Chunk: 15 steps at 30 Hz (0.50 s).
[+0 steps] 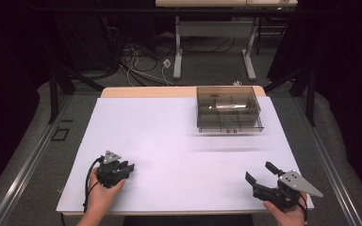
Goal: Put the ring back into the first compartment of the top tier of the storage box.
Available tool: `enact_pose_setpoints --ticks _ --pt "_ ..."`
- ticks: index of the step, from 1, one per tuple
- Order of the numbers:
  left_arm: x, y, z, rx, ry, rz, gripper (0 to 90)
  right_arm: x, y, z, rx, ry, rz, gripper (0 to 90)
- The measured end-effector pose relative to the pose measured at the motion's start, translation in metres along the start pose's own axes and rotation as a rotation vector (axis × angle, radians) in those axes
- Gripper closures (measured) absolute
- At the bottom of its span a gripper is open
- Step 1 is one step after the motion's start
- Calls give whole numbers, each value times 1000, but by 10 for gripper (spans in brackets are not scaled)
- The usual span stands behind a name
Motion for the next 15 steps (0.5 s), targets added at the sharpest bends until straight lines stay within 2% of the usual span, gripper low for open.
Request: enact_pose_setpoints --ticks 2,6,15 --pt "0 -1 0 -18 8 3 664 0 0 0 0 0 0 150" --pt "-1 0 0 -4 10 -6 664 0 0 0 1 -5 -2 149" --pt "0 5 3 -28 12 -11 664 -1 0 0 -2 -6 -2 149"
Point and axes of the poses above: each handheld gripper's, and its own axes: y roughly backward along the jaws, z roughly out of its top, x roughly to its left, the point moved 6 cm from there along -y, roughly forward along the jaws, and after that the axes turned 8 degrees about -z, right-handed, at the moved point
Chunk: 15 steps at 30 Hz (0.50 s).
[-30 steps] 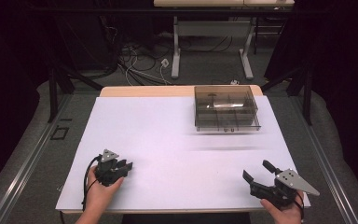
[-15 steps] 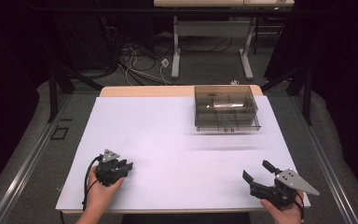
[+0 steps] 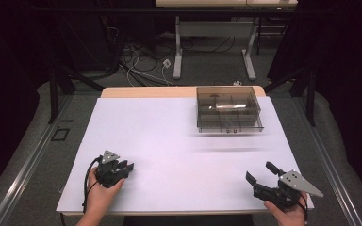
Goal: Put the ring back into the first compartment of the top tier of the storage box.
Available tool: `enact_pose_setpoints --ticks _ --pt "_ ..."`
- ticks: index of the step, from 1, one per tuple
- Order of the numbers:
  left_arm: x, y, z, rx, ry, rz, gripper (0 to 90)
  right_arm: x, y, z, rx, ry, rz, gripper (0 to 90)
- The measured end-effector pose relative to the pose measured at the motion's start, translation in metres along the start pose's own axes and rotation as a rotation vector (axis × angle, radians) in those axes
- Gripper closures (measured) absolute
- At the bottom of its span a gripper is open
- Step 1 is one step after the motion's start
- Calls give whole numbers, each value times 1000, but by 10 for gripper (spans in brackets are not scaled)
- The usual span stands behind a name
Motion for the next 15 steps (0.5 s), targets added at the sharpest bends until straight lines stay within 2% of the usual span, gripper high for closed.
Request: enact_pose_setpoints --ticks 1,7,8,9,15 --pt "0 1 1 -18 1 6 664 0 0 0 3 2 -1 149" --pt "1 7 4 -40 10 -3 664 0 0 0 0 1 -3 149" --pt "1 8 5 -54 7 7 664 -1 1 0 -2 3 -3 149" --pt "1 9 5 -44 6 0 664 -1 1 0 -2 3 -3 149" --pt "1 14 8 -70 5 3 664 -1 1 0 2 2 -5 149"
Point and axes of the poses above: each handheld gripper's, and its own axes: y roughly backward along the jaws, z roughly out of its top, x roughly to its left, the point moved 6 cm from there along -y, roughly forward along the jaws, and after that the axes turned 8 degrees about -z, right-handed, at the moved point
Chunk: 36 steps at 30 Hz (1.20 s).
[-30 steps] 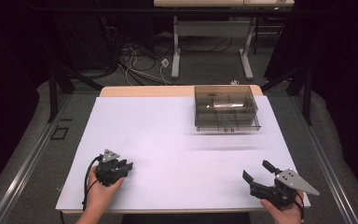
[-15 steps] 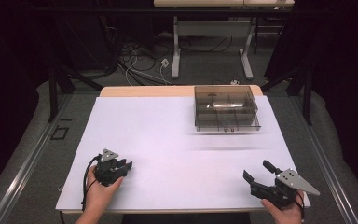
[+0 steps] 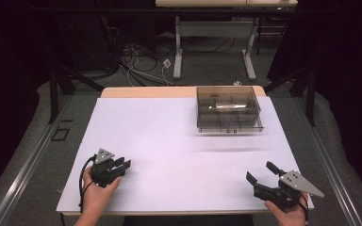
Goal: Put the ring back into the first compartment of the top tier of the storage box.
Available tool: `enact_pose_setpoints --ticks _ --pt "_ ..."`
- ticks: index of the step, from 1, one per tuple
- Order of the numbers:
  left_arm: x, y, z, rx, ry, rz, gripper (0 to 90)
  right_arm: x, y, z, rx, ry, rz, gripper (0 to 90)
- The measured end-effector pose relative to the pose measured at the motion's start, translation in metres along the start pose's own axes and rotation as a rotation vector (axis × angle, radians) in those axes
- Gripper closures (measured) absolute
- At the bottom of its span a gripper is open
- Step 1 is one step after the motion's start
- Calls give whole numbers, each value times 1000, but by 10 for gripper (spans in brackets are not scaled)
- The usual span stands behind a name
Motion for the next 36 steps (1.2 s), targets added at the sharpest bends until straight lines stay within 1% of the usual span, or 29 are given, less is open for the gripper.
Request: enact_pose_setpoints --ticks 10,13,17,19,25,30,36 --pt "-2 8 6 -59 -8 4 664 -1 0 0 -3 -5 -3 149" --pt "-3 10 8 -74 -13 0 664 -1 0 0 0 -6 0 149" --pt "-3 12 9 -91 -24 6 663 -1 0 0 3 -6 0 149" --pt "-3 14 10 -102 -21 5 663 -1 0 -1 3 -6 0 149" --pt "-5 19 14 -149 -31 11 663 -2 -1 -1 6 -5 0 149" --pt "-5 23 17 -192 -32 17 663 -2 0 -1 6 -4 -1 149" --pt "-6 29 19 -219 -29 15 664 -2 0 -1 6 -6 -2 149"
Point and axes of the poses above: each handheld gripper's, and its own axes: y roughly backward along the jaws, z roughly out of its top, x roughly to its left, the point moved 6 cm from there along -y, roughly forward along the jaws, and after that the axes turned 8 degrees about -z, right-handed, at the moved point
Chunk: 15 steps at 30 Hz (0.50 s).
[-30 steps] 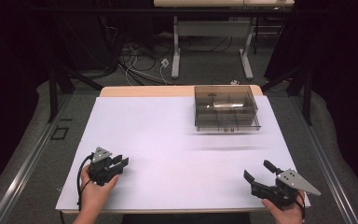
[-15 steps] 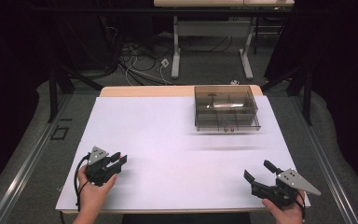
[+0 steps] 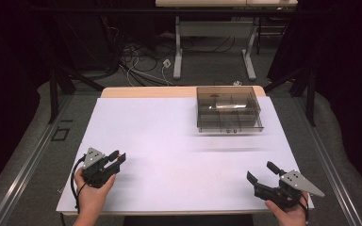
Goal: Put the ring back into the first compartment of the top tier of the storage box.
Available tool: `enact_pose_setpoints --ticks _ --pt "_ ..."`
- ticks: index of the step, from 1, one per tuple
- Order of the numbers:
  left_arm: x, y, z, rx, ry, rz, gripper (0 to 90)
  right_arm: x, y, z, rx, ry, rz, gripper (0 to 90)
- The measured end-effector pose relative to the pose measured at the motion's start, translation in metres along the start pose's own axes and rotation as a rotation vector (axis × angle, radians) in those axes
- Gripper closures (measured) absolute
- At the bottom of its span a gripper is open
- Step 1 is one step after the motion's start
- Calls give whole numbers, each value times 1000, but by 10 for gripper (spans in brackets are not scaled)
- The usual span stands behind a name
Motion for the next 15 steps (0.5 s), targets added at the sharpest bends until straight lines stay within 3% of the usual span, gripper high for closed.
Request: enact_pose_setpoints --ticks 15 --pt "-10 2 10 -48 -5 3 664 0 0 0 -2 -1 -1 149"
Point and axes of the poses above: each handheld gripper's, and its own axes: y roughly backward along the jaws, z roughly out of its top, x roughly to its left, the point moved 6 cm from there along -y, roughly forward along the jaws, and after that the axes turned 8 degrees about -z, right-handed, at the moved point
